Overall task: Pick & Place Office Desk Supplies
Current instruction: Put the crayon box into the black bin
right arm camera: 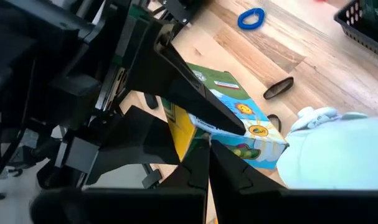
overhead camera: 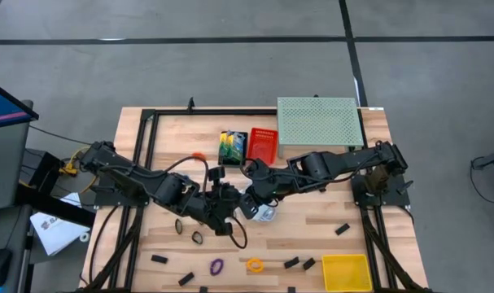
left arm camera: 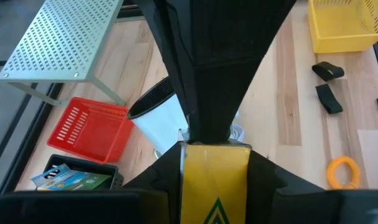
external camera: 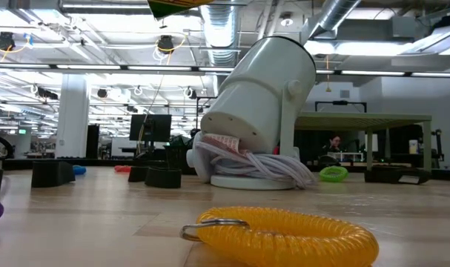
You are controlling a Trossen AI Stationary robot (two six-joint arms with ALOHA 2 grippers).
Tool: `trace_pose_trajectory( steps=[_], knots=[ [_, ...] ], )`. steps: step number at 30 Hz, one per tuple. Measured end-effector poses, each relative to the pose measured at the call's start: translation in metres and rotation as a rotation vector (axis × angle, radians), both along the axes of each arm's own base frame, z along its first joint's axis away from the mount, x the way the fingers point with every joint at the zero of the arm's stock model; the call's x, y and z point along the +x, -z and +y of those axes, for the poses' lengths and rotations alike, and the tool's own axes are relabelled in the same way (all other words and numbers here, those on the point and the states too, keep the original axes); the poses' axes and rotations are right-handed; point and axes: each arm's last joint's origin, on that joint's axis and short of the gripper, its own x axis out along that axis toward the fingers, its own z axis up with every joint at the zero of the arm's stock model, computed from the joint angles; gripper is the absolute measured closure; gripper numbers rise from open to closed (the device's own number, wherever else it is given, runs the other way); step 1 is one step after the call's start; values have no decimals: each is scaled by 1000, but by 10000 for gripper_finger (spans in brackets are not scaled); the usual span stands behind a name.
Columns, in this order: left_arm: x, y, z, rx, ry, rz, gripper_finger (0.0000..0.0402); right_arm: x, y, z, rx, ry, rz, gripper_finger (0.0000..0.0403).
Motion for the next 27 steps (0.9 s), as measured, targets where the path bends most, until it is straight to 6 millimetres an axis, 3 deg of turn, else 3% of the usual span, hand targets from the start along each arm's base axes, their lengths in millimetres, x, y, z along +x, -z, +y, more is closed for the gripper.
trace_pose_trajectory(
  steps=[5, 17, 21, 27],
  knots=[
    [-5, -4, -4, -6, 23, -10, 303, 3, -4, 6, -13, -43, -64, 392],
    [-16, -7, -1, -11, -4, 20, 305, 9, -21, 13, -15, -81, -246, 301],
    [-21, -9, 3, -3, -22, 33, 306, 4, -26, 13, -48, -61, -255, 292],
    [-38, -16, 16, 8, -87, 12, 306, -20, -36, 10, -132, 0, -206, 291]
  ],
)
